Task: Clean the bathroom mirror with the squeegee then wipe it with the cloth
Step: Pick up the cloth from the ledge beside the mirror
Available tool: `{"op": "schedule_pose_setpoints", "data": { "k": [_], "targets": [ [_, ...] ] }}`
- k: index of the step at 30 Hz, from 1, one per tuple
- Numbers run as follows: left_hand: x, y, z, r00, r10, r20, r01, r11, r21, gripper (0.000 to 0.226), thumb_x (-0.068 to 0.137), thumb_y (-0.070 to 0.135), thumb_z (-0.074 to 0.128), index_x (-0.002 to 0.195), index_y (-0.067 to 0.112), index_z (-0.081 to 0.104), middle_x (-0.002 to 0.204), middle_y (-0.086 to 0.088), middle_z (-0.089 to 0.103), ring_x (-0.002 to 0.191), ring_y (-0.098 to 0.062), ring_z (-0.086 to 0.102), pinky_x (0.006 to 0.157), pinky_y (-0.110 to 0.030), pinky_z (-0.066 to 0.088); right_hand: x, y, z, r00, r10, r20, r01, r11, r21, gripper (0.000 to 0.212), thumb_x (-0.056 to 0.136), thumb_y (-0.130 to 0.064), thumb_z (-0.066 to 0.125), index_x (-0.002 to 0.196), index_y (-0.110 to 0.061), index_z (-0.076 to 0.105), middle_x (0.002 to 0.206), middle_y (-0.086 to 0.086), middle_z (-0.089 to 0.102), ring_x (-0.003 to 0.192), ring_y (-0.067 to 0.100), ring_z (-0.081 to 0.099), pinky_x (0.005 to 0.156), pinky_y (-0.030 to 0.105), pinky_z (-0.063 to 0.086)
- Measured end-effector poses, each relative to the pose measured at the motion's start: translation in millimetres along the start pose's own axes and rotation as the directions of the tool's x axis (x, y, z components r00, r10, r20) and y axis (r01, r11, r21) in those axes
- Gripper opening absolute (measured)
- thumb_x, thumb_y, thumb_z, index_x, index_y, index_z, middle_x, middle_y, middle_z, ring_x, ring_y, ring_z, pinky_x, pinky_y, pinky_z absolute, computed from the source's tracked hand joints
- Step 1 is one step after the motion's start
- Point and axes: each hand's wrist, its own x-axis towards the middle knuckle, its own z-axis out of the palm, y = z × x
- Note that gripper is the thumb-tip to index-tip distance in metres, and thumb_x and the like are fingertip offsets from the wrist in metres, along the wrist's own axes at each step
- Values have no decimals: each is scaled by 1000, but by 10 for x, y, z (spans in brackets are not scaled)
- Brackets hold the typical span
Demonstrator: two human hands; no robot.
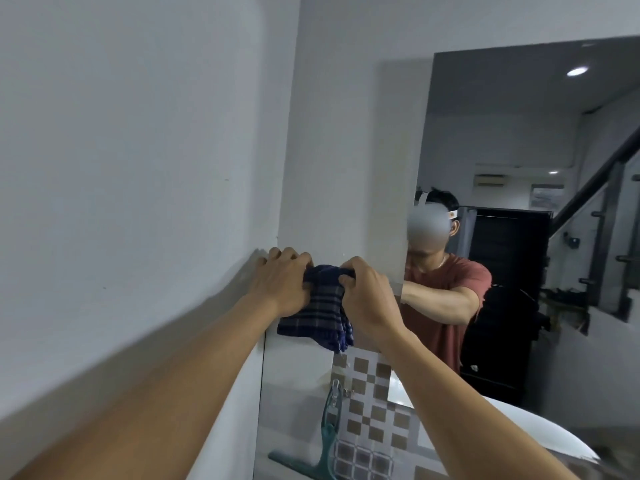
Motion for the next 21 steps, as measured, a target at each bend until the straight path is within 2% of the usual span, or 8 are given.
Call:
{"op": "schedule_pose_setpoints", "data": {
  "k": [3,6,10,13,15,17,19,21],
  "targets": [
    [-31,71,-8,997,43,-62,-50,993,-108,15,91,27,57,105,27,52,102,5,65,106,-24,52,89,-40,38,-97,47,-179,1000,-8,-11,8,1000,4,16,102,-12,46,110,-19,58,90,0,68,78,18,63,71,48,57],
    [-60,191,-57,999,42,-29,-50,925,-378,20,88,23,71,98,27,54,87,10,65,86,-16,62,79,-35,50,-197,134,-423,1000,-21,-6,22,999,29,20,102,-10,46,114,-24,54,83,-3,68,73,16,65,64,48,58],
    [-74,441,-179,994,113,-2,-93,806,-584,8,88,25,74,95,27,70,88,8,72,82,-11,67,70,-25,50,-313,239,-825,999,-27,-34,27,1000,-1,20,102,-6,48,114,-19,57,88,-18,55,81,4,59,64,16,52],
    [-50,710,-291,990,138,-12,-112,754,-647,5,93,26,68,91,23,72,84,4,71,82,-16,66,73,-30,52,-396,307,-1097,998,2,-62,0,999,32,19,102,-5,48,113,-19,55,98,-7,59,87,13,64,67,21,58],
    [-15,928,-376,990,137,-16,-111,724,-681,9,93,26,67,86,21,69,81,0,69,80,-21,66,74,-35,53,-428,355,-1265,993,28,-115,-28,1000,1,17,101,-7,50,109,-22,51,104,3,62,89,15,64,66,14,54],
    [36,1176,-470,990,143,-22,-116,698,-707,13,93,25,67,81,21,67,79,-1,68,79,-22,66,72,-33,53,-451,392,-1434,980,51,-194,-61,997,-49,18,100,-13,50,103,-31,47,103,6,63,90,19,63,73,21,55],
    [102,1414,-565,987,160,-27,-128,665,-736,10,93,22,68,83,22,71,83,2,70,83,-20,67,70,-28,52,-471,429,-1586,958,64,-281,-108,984,-143,18,98,-20,47,99,-38,44,97,2,66,90,25,64,84,48,56],
    [223,1616,-634,983,181,-35,-143,629,-764,5,90,20,71,89,21,76,94,3,74,90,-19,68,80,-34,57,-493,457,-1722,936,93,-338,-153,976,-155,25,96,-16,44,97,-40,47,97,-5,64,92,26,63,83,55,55]
  ]
}}
